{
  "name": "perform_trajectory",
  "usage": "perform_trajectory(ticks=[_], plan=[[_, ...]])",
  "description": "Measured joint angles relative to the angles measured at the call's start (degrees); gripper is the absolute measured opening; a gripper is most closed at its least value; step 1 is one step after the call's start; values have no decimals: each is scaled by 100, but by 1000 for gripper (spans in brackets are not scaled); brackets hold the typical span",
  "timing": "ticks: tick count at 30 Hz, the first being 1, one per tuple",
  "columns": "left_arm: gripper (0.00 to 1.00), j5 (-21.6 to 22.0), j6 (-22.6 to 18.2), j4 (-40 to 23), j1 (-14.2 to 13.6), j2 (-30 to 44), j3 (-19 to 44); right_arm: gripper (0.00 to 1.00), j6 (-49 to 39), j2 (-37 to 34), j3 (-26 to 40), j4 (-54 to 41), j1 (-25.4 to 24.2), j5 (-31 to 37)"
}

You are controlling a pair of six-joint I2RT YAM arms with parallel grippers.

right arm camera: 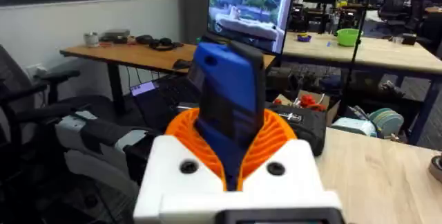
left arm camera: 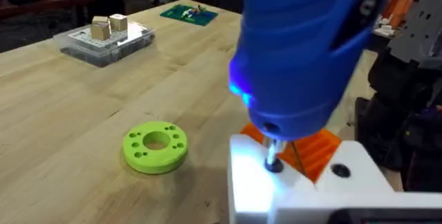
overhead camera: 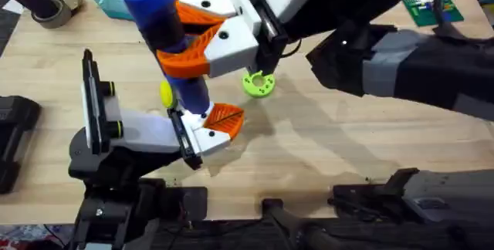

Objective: Pick up the gripper from the table and insert it into the empty holder that is missing its gripper. Then pick up a screw, insert it into the mounting hole, and use the screwdriver to tighten it. Finally, clean up the table by picking up the vegetable and placing it into the bucket.

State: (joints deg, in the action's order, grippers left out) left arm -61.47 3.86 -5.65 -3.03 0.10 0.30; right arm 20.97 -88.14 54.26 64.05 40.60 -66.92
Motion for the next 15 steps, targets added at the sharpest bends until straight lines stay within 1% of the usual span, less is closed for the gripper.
perform_trajectory(ticks=[15], plan=[[9, 0, 2, 0, 0, 0, 0, 66, 22, 0, -66, 20, 0, 5]])
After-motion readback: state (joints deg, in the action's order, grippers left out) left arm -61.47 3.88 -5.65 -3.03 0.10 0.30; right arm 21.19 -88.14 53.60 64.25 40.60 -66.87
